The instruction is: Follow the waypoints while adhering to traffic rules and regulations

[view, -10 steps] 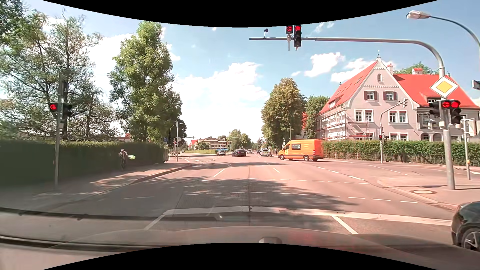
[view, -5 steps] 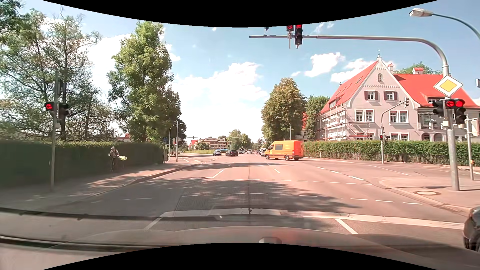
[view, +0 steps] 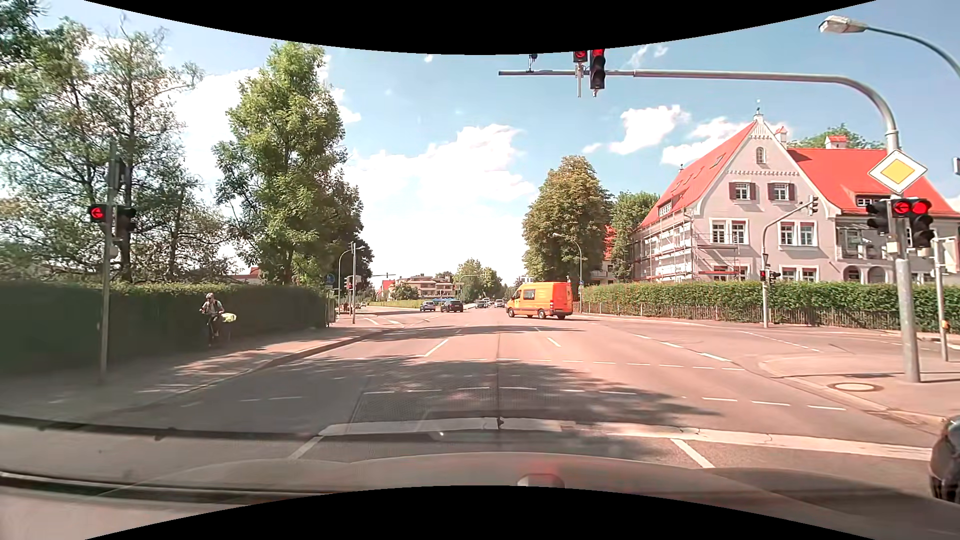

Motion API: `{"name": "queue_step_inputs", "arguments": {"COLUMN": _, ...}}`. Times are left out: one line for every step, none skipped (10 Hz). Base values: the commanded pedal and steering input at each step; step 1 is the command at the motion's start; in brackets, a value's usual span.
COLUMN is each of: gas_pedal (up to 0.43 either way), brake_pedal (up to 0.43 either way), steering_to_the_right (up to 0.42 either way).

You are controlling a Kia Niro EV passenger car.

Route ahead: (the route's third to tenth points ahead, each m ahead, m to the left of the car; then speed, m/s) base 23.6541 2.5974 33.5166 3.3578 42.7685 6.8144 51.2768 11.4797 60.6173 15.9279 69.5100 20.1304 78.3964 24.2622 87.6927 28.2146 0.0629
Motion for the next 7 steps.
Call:
{"name": "queue_step_inputs", "arguments": {"gas_pedal": 0.0, "brake_pedal": 0.22, "steering_to_the_right": -0.002}}
{"name": "queue_step_inputs", "arguments": {"gas_pedal": 0.0, "brake_pedal": 0.244, "steering_to_the_right": -0.002}}
{"name": "queue_step_inputs", "arguments": {"gas_pedal": 0.0, "brake_pedal": 0.268, "steering_to_the_right": -0.002}}
{"name": "queue_step_inputs", "arguments": {"gas_pedal": 0.0, "brake_pedal": 0.287, "steering_to_the_right": -0.002}}
{"name": "queue_step_inputs", "arguments": {"gas_pedal": 0.0, "brake_pedal": 0.323, "steering_to_the_right": -0.002}}
{"name": "queue_step_inputs", "arguments": {"gas_pedal": 0.0, "brake_pedal": 0.354, "steering_to_the_right": -0.001}}
{"name": "queue_step_inputs", "arguments": {"gas_pedal": 0.0, "brake_pedal": 0.384, "steering_to_the_right": -0.002}}
